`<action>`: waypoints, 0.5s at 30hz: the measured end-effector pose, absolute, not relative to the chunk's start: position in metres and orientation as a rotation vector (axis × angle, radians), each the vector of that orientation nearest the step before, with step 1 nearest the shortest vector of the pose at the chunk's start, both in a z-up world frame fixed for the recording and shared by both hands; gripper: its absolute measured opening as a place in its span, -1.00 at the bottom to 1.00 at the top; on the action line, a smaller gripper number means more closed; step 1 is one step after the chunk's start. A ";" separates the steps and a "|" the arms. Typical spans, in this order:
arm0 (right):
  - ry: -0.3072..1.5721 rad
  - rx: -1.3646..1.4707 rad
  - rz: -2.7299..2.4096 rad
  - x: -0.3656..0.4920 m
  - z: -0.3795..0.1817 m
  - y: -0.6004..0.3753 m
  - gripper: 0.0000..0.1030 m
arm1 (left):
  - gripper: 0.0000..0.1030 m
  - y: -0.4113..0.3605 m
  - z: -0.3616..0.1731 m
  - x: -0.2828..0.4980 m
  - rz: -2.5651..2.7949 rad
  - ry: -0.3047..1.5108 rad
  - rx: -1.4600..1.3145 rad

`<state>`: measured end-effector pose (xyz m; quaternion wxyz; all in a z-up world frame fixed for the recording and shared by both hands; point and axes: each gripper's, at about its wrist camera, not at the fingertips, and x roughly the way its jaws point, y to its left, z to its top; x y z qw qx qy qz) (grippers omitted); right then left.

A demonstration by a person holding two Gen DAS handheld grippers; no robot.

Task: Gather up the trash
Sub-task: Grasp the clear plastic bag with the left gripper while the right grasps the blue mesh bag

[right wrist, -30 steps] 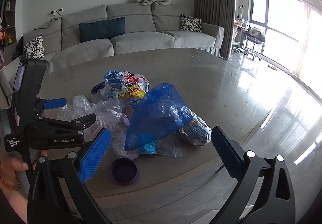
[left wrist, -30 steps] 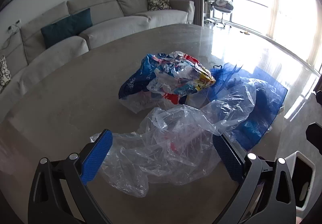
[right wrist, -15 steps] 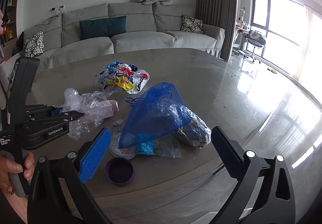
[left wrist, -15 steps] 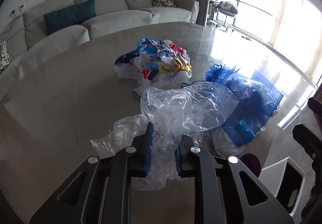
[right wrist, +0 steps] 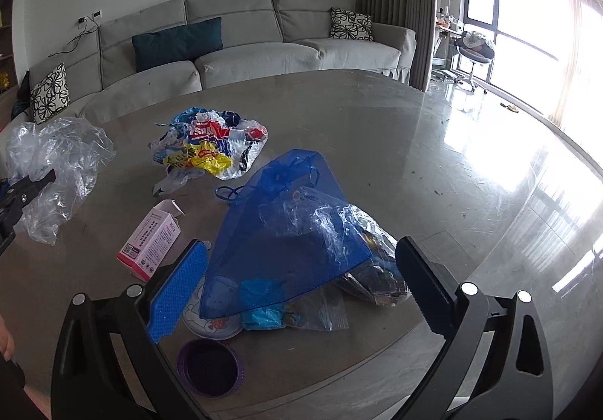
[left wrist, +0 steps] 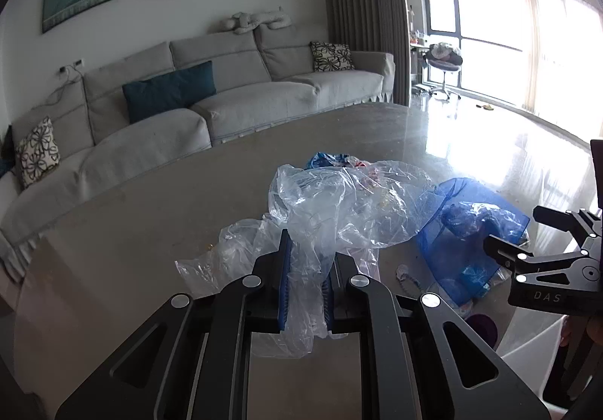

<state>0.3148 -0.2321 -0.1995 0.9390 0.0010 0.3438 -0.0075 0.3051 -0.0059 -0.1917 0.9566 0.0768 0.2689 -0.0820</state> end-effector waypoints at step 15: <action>0.799 -0.084 0.037 0.338 -0.232 -0.190 0.90 | -0.74 -0.007 -0.189 0.316 -0.179 0.570 0.159</action>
